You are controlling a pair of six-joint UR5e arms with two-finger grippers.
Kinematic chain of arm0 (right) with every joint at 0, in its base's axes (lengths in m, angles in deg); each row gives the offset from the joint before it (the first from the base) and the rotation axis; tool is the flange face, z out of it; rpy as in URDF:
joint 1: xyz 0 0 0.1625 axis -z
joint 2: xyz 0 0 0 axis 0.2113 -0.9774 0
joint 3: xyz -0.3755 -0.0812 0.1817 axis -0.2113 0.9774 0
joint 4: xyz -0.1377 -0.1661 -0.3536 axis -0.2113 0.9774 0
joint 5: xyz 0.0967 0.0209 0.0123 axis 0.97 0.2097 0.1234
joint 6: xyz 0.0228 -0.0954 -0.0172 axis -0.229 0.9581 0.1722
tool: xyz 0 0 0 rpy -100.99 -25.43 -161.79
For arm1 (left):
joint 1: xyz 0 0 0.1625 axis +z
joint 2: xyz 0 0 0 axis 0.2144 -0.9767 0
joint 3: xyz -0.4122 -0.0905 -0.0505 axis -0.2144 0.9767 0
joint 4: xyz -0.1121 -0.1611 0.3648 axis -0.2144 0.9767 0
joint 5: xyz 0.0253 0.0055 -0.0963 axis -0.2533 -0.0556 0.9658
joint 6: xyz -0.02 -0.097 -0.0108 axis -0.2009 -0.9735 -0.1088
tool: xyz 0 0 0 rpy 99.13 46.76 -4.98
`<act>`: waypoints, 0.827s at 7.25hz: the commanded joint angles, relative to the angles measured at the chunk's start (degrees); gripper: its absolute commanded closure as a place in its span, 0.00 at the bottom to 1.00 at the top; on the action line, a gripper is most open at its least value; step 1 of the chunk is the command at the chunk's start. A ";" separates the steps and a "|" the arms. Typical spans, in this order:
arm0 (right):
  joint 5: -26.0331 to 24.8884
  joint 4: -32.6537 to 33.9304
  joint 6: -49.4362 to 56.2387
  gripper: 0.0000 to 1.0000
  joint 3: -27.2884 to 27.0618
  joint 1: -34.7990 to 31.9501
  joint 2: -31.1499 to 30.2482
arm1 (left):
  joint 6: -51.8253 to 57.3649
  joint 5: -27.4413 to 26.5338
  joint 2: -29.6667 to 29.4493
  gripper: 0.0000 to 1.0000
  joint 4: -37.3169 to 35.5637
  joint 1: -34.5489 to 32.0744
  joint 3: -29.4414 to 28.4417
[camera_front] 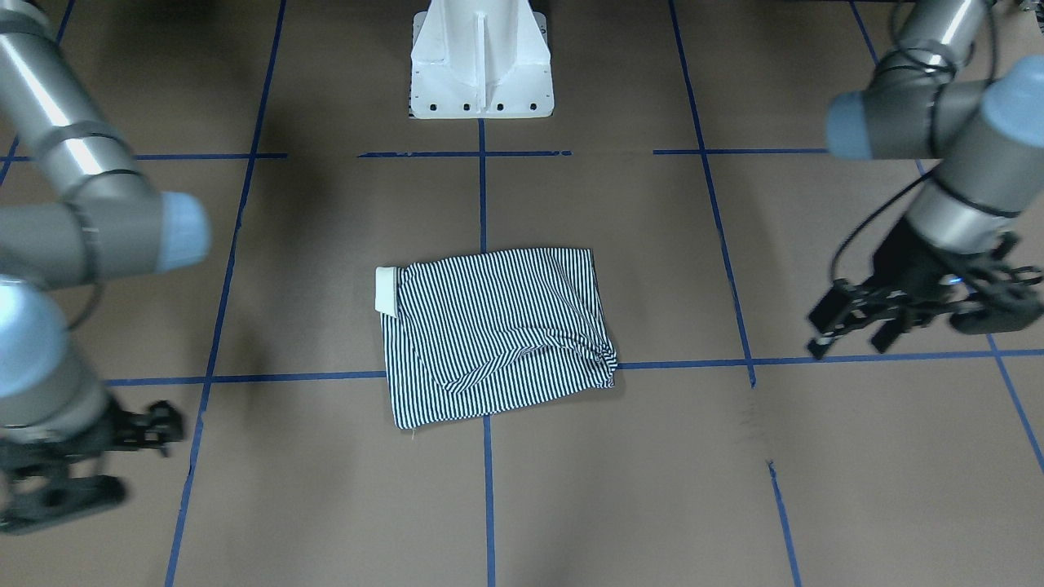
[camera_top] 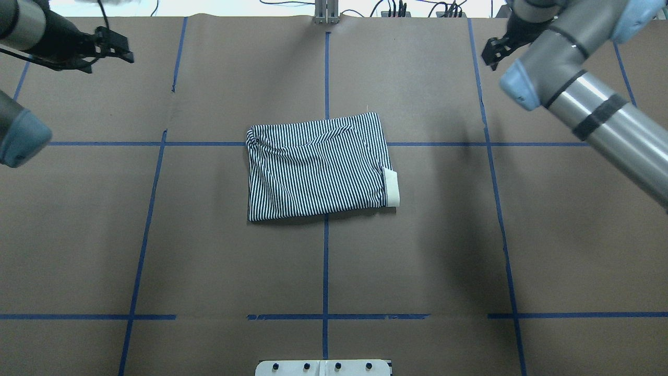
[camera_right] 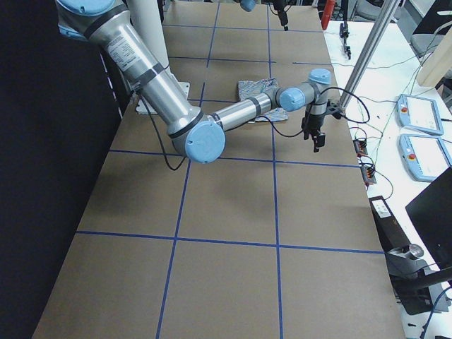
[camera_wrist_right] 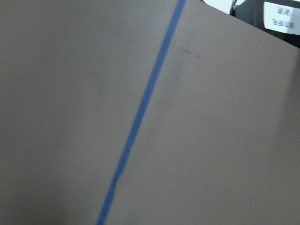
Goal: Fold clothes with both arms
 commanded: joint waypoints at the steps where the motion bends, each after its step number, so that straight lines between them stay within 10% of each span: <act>1: 10.66 -0.05 12.14 0.00 -2.43 -12.35 -11.40 | 22.80 2.63 9.10 0.00 -1.30 -10.74 0.16; 6: 19.32 -0.76 20.63 0.00 -8.63 -23.30 -28.58 | 57.63 10.25 18.18 0.00 -18.18 -25.81 0.77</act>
